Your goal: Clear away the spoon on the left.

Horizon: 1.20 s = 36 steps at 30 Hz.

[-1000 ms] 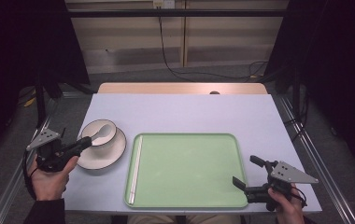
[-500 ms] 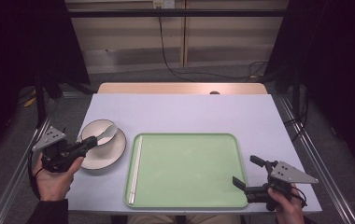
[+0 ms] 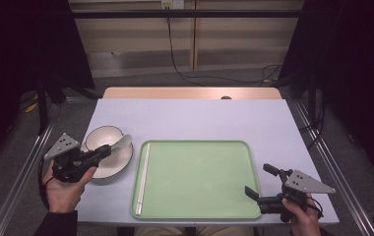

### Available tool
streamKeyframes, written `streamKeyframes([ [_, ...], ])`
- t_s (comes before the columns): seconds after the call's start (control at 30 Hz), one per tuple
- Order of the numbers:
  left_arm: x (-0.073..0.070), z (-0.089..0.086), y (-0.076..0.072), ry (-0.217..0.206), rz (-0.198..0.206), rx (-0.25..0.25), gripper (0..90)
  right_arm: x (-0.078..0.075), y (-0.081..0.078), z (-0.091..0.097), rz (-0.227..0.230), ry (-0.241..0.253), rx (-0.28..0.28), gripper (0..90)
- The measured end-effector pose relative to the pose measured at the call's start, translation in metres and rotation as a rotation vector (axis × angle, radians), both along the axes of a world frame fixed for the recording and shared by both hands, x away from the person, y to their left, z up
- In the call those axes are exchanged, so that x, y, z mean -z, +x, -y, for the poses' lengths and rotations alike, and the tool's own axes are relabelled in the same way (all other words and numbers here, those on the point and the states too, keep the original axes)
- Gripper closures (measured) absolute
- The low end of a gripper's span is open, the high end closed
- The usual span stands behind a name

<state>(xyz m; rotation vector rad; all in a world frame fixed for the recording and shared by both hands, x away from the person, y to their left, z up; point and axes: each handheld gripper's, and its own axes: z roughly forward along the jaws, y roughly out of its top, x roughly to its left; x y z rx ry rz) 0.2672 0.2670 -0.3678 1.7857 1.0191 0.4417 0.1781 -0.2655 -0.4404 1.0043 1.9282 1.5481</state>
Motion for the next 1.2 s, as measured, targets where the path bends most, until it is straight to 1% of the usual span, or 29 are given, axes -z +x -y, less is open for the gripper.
streamKeyframes([
  [0.03, 0.001, 0.0, 0.001, -0.003, -0.006, 0.01, 85.4, 0.0, 0.0, 0.0, 0.001, -0.002, -0.001, 2.2],
  [0.1, 0.003, 0.001, 0.002, 0.007, -0.009, 0.0, 85.5, 0.0, 0.0, 0.0, -0.002, -0.001, -0.001, 2.2],
  [0.13, 0.005, 0.002, 0.003, 0.011, -0.014, 0.005, 85.4, 0.0, 0.0, 0.0, -0.001, 0.0, -0.001, 2.2],
  [0.2, 0.007, 0.004, 0.004, 0.004, -0.017, 0.008, 85.4, 0.0, 0.0, 0.0, 0.0, 0.003, 0.001, 2.2],
  [0.23, 0.007, 0.005, 0.004, 0.01, -0.02, 0.007, 85.4, 0.0, 0.0, 0.0, -0.001, 0.0, -0.001, 2.2],
  [0.27, 0.008, 0.007, 0.004, 0.006, -0.021, 0.012, 85.4, 0.0, 0.0, 0.0, -0.002, 0.001, 0.0, 2.2],
  [0.5, 0.011, 0.02, 0.006, 0.015, -0.028, 0.04, 85.4, 0.0, 0.0, 0.0, 0.001, -0.002, -0.002, 2.2],
  [0.63, 0.013, 0.028, 0.008, 0.022, -0.039, 0.054, 85.4, 0.0, 0.0, 0.0, -0.001, 0.0, -0.001, 2.2],
  [0.7, 0.014, 0.031, 0.009, 0.022, -0.041, 0.054, 85.4, 0.0, 0.0, 0.0, 0.001, -0.001, -0.001, 2.2],
  [0.73, 0.015, 0.033, 0.009, 0.011, -0.047, 0.054, 85.4, 0.0, 0.0, 0.0, -0.001, -0.001, -0.001, 2.2],
  [0.8, 0.018, 0.037, 0.009, 0.013, -0.049, 0.051, 85.4, 0.0, 0.0, 0.0, -0.002, -0.001, 0.001, 2.2],
  [0.87, 0.021, 0.04, 0.01, 0.007, -0.063, 0.065, 85.4, 0.0, 0.0, -0.001, -0.002, -0.001, 0.002, 2.2],
  [0.9, 0.021, 0.042, 0.01, 0.013, -0.062, 0.063, 85.4, 0.0, 0.0, 0.0, -0.001, -0.004, 0.001, 2.2],
  [1.07, 0.021, 0.052, 0.014, 0.012, -0.06, 0.08, 85.4, 0.0, 0.0, 0.0, -0.001, -0.003, -0.001, 2.2],
  [1.1, 0.02, 0.054, 0.015, 0.02, -0.06, 0.083, 85.4, 0.0, 0.0, -0.001, -0.002, -0.001, -0.002, 2.2],
  [1.2, 0.021, 0.061, 0.019, 0.014, -0.065, 0.094, 85.4, 0.0, 0.0, -0.001, -0.002, 0.001, -0.001, 2.2],
])
